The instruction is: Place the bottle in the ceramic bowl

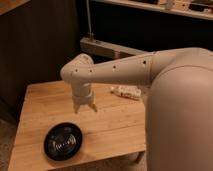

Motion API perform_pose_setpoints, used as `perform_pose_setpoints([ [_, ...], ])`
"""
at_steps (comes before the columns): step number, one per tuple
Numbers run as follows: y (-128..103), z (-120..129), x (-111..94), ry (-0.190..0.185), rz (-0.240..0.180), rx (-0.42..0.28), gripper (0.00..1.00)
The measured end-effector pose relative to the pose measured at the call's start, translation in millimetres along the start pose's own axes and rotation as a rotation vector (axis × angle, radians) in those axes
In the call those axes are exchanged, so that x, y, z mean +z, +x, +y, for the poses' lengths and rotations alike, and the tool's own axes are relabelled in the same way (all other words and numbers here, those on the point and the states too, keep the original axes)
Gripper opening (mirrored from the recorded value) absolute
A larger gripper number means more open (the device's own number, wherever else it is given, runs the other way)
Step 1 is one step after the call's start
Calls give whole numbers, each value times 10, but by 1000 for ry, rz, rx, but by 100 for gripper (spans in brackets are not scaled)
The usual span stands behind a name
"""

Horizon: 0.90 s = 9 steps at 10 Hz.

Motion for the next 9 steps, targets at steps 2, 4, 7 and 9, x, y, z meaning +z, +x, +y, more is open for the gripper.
perform_pose_setpoints([
  [2, 0, 0, -2, 0, 0, 0, 65],
  [4, -1, 0, -5, 0, -1, -1, 65],
  [7, -11, 68, -69, -24, -50, -113, 65],
  [9, -17, 88, -126, -38, -106, -345, 65],
])
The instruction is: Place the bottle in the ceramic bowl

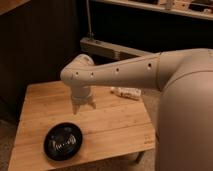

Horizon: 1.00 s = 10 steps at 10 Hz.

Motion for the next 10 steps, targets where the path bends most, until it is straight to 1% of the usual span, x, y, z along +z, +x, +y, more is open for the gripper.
perform_pose_setpoints([
  [1, -8, 4, -36, -8, -32, -144, 65],
  [2, -17, -3, -62, -13, -55, -241, 65],
  [3, -27, -23, -94, -19, -82, -366, 65],
  [4, -53, -94, -117, -16, -105, -494, 65],
  [5, -81, -116, -123, -7, -115, -587, 65],
  [6, -93, -104, -127, -6, -120, -644, 65],
  [7, -108, -152, -135, 5, -126, -697, 65],
  [8, -117, -162, -140, 9, -130, -727, 65],
  [10, -127, -149, -138, 14, -136, -745, 65],
])
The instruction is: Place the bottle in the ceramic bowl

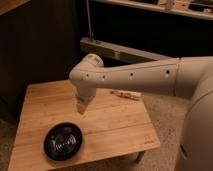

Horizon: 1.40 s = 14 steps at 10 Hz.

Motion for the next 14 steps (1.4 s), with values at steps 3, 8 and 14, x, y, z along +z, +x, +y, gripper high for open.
perform_pose_setpoints([
  [3, 94, -248, 92, 41, -49, 11, 65],
  [8, 306, -1402, 321, 96, -164, -39, 65],
  [14, 534, -2454, 451, 69, -247, -276, 65],
])
